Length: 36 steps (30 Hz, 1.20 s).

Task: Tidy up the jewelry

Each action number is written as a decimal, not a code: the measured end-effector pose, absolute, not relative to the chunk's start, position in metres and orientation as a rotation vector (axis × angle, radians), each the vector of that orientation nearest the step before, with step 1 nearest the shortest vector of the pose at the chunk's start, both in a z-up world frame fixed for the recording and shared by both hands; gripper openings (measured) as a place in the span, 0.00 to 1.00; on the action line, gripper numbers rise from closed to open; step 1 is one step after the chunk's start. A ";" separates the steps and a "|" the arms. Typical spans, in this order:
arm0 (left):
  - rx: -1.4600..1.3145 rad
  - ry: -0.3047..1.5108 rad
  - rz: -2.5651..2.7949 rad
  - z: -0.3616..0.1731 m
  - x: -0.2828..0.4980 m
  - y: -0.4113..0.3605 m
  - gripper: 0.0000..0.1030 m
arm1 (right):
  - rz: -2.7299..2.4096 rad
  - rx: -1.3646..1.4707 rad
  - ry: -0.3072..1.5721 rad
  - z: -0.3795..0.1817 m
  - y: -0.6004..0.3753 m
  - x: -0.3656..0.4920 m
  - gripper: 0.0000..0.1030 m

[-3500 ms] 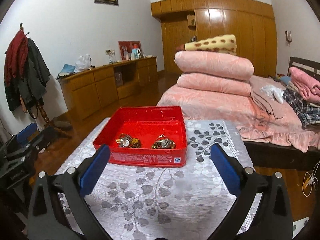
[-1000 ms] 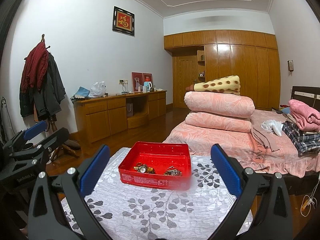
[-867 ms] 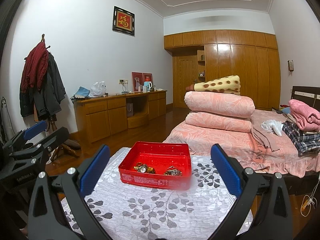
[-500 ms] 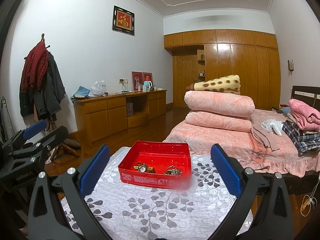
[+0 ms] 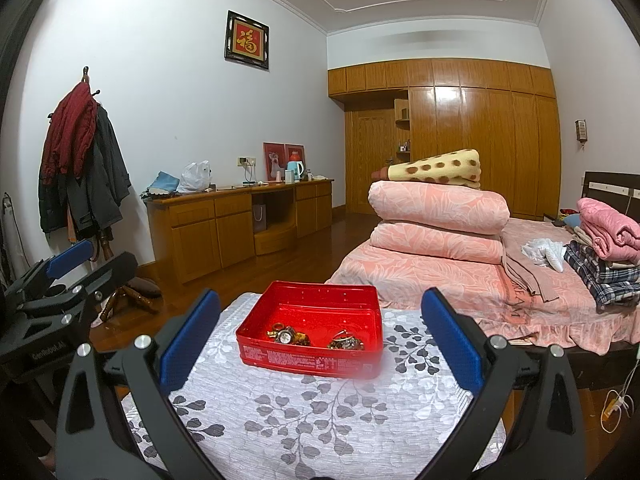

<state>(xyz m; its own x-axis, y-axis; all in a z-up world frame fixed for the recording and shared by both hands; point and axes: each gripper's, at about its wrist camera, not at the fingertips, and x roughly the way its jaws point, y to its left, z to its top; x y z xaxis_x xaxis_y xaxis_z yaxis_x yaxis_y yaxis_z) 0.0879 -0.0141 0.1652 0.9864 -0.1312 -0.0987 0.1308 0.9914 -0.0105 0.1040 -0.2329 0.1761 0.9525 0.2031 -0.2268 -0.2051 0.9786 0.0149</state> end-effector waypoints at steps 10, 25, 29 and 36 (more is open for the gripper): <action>-0.006 0.102 -0.136 0.165 0.089 -0.014 0.94 | 0.207 -0.010 0.230 0.177 -0.233 0.104 0.95; -0.010 0.100 -0.138 0.164 0.089 -0.015 0.94 | 0.205 -0.010 0.237 0.170 -0.233 0.102 0.95; -0.010 0.100 -0.138 0.164 0.089 -0.015 0.94 | 0.205 -0.010 0.239 0.167 -0.233 0.102 0.95; -0.011 0.101 -0.138 0.164 0.089 -0.015 0.94 | 0.205 -0.011 0.239 0.167 -0.234 0.102 0.95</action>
